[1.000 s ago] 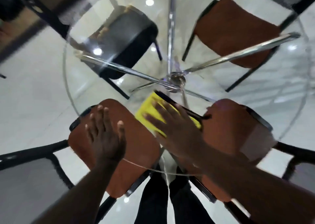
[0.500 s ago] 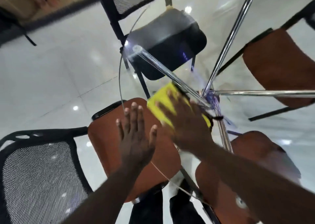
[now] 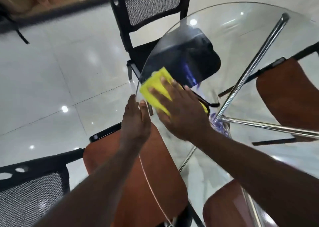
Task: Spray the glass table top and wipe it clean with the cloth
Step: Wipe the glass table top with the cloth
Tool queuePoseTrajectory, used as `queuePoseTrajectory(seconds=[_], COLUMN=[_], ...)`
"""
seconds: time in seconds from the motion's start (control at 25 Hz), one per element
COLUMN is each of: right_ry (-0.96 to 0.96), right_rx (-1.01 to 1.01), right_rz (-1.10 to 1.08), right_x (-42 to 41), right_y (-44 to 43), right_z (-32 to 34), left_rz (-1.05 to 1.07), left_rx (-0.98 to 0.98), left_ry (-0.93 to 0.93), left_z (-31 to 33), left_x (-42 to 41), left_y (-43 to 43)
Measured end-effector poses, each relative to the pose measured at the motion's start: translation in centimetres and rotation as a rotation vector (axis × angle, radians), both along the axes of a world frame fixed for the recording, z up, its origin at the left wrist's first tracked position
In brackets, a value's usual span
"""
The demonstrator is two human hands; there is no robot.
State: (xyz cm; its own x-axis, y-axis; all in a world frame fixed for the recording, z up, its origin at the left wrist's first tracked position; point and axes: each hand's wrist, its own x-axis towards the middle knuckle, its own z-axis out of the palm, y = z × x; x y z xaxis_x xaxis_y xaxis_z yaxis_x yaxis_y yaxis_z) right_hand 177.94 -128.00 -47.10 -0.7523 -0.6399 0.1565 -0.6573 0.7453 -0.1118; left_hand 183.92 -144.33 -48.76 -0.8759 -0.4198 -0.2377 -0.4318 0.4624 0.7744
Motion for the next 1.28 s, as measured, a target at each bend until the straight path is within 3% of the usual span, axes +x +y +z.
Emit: queuePoseTrajectory(seconds=[0.08, 0.16, 0.24, 0.28, 0.36, 0.44, 0.52, 0.6, 0.72, 0.8, 0.92, 0.96, 1.12, 1.2, 1.28], right_ry=[0.026, 0.092, 0.057, 0.035, 0.092, 0.149, 0.008, 0.002, 0.025, 0.092, 0.136, 0.053, -0.139, -0.153, -0.261], right_rx=[0.018, 0.073, 0.024, 0.028, 0.021, 0.004, 0.027, -0.014, 0.034, -0.010, -0.098, -0.118, -0.064, 0.005, -0.040], right_rz=[0.095, -0.184, -0.516, -0.546, -0.438, -0.196, 0.013, 0.047, -0.428, -0.562, -0.312, -0.230, -0.114, -0.182, -0.510], right_x=[-0.7, -7.3, -14.2, -15.8, -13.8, -6.7, -0.3, -0.2, -5.7, -5.9, 4.1, 8.8, 23.5, 21.6, 18.4], right_y=[5.9, 9.1, 6.4, 3.4, -3.0, -5.6, -1.9, 3.8, 8.5, 5.9, 0.4, 0.6, 12.2, 20.7, 25.1], right_z=[0.2, 0.3, 0.5, 0.6, 0.2, 0.1, -0.1, 0.4, 0.7, -0.4, -0.4, 0.1, 1.6, 2.0, 3.0], left_rz=[0.011, 0.012, 0.011, 0.008, 0.019, 0.030, 0.054, 0.049, 0.098, 0.070, -0.114, -0.106, -0.207, -0.294, -0.308], left_rx=[0.044, 0.093, 0.066, 0.054, 0.034, 0.064, 0.107, 0.089, 0.178, 0.213, 0.051, -0.002, -0.196, -0.415, -0.601], left_ry=[-0.007, -0.050, -0.060, -0.067, -0.107, -0.137, -0.106, -0.108, -0.122, -0.141, -0.209, -0.214, -0.202, -0.122, -0.090], left_z=[-0.2, 0.1, 0.7, 1.1, 1.3, 1.3, 1.1, 0.4, 0.5, 0.7, 1.4, 1.6, 1.8, 2.4, 2.4], left_x=[-0.1, -0.3, -0.5, -0.5, -0.5, -0.4, -0.2, -0.3, 0.8, 3.6, 10.9, 13.2, 18.3, 20.3, 22.6], left_y=[-0.2, -0.3, -0.3, -0.2, 0.0, -0.3, -0.4, -0.8, -0.4, 0.0, 0.4, 0.9, 6.1, 9.8, 12.6])
